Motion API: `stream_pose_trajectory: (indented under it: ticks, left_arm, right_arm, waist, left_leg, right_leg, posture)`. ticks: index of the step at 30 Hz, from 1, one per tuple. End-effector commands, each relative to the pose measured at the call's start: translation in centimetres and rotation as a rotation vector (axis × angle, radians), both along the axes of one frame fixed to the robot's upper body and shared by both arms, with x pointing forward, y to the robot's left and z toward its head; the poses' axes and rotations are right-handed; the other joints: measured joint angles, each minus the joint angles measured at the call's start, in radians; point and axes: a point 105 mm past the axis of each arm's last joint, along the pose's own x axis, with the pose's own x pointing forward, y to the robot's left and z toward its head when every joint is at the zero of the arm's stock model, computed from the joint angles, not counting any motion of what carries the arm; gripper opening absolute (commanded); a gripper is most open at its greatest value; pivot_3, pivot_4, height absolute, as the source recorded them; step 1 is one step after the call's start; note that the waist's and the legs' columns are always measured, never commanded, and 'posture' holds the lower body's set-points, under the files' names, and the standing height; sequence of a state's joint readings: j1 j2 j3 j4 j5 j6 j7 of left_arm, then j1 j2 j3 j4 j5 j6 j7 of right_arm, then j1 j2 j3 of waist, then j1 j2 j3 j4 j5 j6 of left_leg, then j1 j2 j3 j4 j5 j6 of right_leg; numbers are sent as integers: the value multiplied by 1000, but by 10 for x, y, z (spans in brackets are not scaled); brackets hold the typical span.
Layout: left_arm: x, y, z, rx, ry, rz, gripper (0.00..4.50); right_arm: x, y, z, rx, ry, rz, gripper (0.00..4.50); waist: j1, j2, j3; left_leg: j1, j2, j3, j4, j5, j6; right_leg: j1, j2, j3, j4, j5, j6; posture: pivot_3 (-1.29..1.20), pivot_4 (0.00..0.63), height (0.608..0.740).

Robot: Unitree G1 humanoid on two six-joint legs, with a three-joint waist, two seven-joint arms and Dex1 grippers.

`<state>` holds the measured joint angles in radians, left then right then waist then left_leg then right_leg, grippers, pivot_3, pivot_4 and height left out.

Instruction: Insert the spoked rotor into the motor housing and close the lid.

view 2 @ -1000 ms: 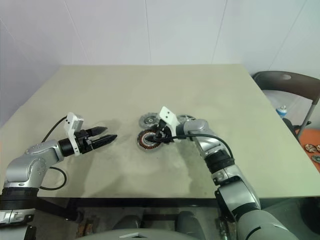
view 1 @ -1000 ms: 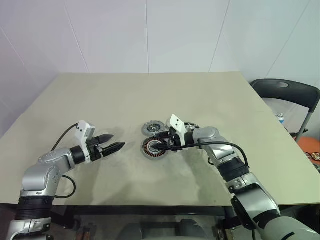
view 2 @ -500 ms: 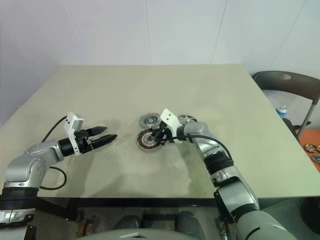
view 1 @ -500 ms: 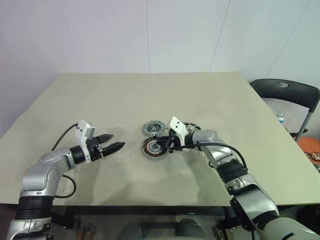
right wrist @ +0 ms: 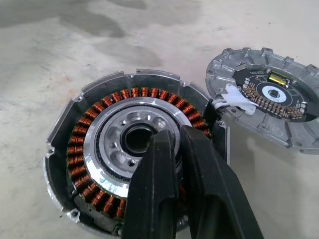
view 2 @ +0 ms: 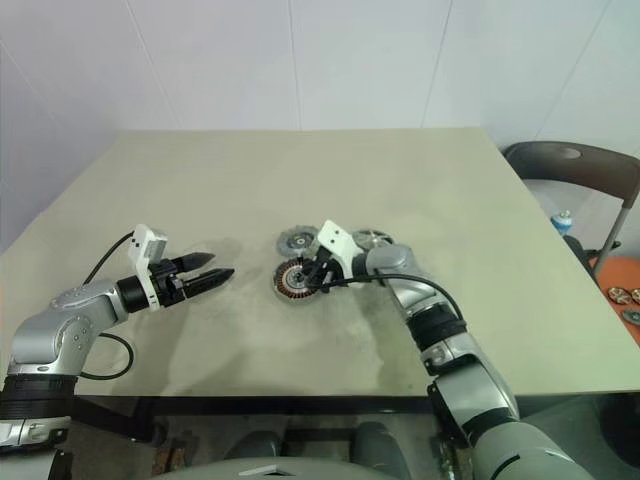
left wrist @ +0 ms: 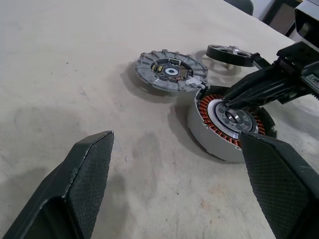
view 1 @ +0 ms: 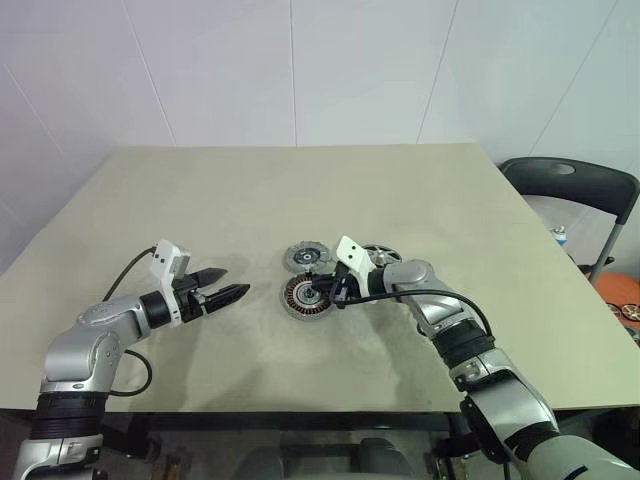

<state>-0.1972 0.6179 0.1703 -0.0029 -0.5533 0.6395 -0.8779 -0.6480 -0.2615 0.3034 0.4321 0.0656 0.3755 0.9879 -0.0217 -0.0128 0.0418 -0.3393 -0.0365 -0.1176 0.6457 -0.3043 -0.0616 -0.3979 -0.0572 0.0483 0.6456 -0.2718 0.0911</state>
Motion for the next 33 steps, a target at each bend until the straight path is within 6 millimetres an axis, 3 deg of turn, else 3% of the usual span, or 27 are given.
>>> stream_pose_trajectory:
  ticks: [1,9,24,33]
  left_arm:
    - [3,-1,13,-2,-56,-5,4256]
    - [2,-2,12,-6,-54,-4,4256]
    - [2,-2,11,-2,-53,-2,4256]
    - [3,-2,12,-11,-55,6,4256]
  right_arm:
    - [-7,14,17,62,-10,70,334]
    - [-6,16,19,62,-25,64,334]
    - [-8,22,0,17,-29,53,334]
    - [11,19,-18,89,152,-160,334]
  waist:
    - [-1,0,0]
    - [3,0,0]
    - [2,0,0]
    - [-5,-1,-1]
  left_leg:
    - [0,0,0,0,0,0]
    - [0,0,0,0,0,0]
    - [0,0,0,0,0,0]
    - [2,0,0,1,0,0]
  right_leg:
    - [0,0,0,0,0,0]
    - [0,0,0,0,0,0]
    - [0,0,0,0,0,0]
    - [2,1,0,1,0,0]
  posture:
    - [0,0,740]
    - [0,0,740]
    - [0,0,740]
    - [0,0,740]
